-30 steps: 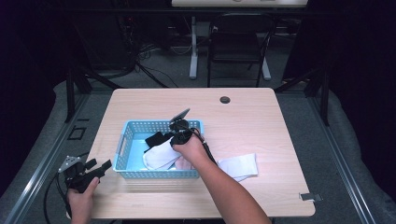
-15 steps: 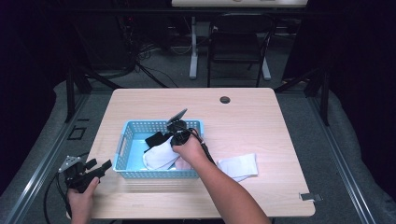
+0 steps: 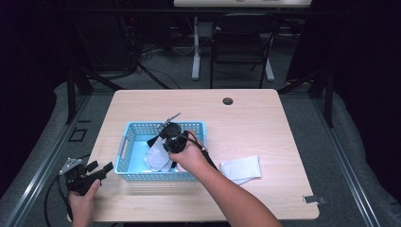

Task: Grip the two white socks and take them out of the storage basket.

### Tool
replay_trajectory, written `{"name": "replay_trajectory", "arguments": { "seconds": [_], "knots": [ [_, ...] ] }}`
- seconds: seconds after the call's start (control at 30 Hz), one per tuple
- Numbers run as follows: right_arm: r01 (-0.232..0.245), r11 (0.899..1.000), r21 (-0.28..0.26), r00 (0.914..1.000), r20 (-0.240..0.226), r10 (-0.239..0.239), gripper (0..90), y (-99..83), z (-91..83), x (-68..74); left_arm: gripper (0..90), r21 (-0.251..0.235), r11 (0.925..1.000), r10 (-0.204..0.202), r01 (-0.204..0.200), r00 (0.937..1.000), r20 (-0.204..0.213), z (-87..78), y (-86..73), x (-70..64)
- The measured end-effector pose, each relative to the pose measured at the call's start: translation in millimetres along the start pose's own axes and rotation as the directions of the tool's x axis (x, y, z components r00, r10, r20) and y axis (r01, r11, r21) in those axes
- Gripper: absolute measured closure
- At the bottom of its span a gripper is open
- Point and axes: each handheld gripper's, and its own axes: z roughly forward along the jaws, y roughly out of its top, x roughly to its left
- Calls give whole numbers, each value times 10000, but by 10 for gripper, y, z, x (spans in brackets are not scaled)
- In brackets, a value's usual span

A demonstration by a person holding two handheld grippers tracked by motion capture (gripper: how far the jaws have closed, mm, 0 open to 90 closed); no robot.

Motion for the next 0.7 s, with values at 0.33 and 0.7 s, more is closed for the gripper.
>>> {"name": "replay_trajectory", "arguments": {
  "seconds": [0.33,0.7],
  "knots": [
    [1031,9819,-1591,9947,145,-1021,867,44,-362,255,248,24,10000,3,-3,10000,-14,-3,1,-5],
    [1164,9459,-3028,9931,465,-1073,868,2,-680,274,248,-5,10000,-2,2,10000,1,0,-1,-3]
  ]
}}
